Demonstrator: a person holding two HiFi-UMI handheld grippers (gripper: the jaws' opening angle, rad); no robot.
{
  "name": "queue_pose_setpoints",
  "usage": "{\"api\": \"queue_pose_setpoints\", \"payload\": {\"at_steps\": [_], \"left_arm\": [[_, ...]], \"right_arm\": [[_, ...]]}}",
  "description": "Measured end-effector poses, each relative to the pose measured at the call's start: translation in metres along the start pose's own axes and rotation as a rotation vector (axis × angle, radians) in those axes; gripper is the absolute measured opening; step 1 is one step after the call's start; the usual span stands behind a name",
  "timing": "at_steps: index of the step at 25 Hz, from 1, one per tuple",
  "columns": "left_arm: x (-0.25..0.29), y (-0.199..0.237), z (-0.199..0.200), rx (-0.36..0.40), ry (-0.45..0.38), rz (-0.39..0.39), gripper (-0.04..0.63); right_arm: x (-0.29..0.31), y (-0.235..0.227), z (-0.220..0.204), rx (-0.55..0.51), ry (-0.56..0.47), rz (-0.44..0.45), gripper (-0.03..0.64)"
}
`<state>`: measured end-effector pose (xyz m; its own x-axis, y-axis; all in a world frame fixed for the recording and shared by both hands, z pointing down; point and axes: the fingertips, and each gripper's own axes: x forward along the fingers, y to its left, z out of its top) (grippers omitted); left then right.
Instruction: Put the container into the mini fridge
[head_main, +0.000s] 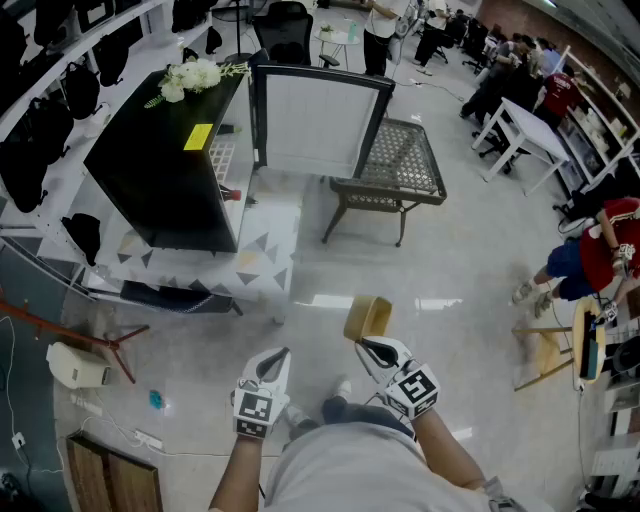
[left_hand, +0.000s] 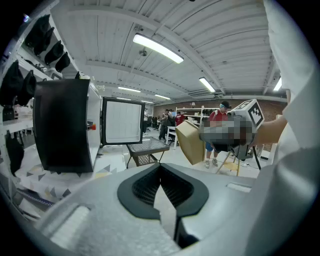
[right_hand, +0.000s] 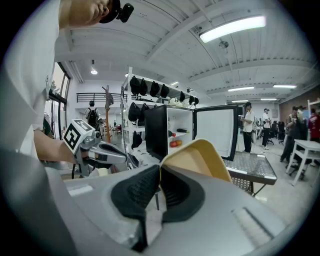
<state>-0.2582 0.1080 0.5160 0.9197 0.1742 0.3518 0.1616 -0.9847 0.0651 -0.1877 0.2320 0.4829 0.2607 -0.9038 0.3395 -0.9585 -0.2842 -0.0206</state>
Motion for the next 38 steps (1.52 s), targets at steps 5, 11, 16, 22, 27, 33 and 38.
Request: {"api": "queue_pose_setpoints", "payload": {"at_steps": [5, 11, 16, 22, 27, 33, 38], "left_arm": [[0.016, -0.011, 0.016, -0.016, -0.022, 0.022, 0.009], [0.047, -0.030, 0.040, 0.024, -0.018, 0.027, 0.009], [0.079, -0.045, 0.054, 0.063, 0.020, 0.042, 0.009], [0.118, -0.075, 0.067, 0.149, 0.054, 0.083, 0.009], [0.139, -0.081, 0.071, 0.102, 0.062, 0.127, 0.009], [0.157, -0.071, 0.080, 0.128, 0.056, 0.134, 0.009], [0.167, -0.048, 0.077, 0.120, 0.071, 0.137, 0.009]], "right_arm": [[-0.015, -0.028, 0.007, -0.003, -0.025, -0.018, 0.014], [-0.028, -0.065, 0.007, 0.018, -0.064, -0.027, 0.014], [-0.041, -0.104, 0.008, 0.050, -0.114, -0.029, 0.015], [-0.060, -0.152, -0.004, 0.059, -0.143, -0.022, 0.014], [-0.067, -0.181, -0.009, 0.074, -0.164, -0.013, 0.014], [-0.056, -0.194, -0.007, 0.067, -0.171, 0.006, 0.015], [-0.031, -0.203, -0.004, 0.071, -0.160, 0.009, 0.015]]}}
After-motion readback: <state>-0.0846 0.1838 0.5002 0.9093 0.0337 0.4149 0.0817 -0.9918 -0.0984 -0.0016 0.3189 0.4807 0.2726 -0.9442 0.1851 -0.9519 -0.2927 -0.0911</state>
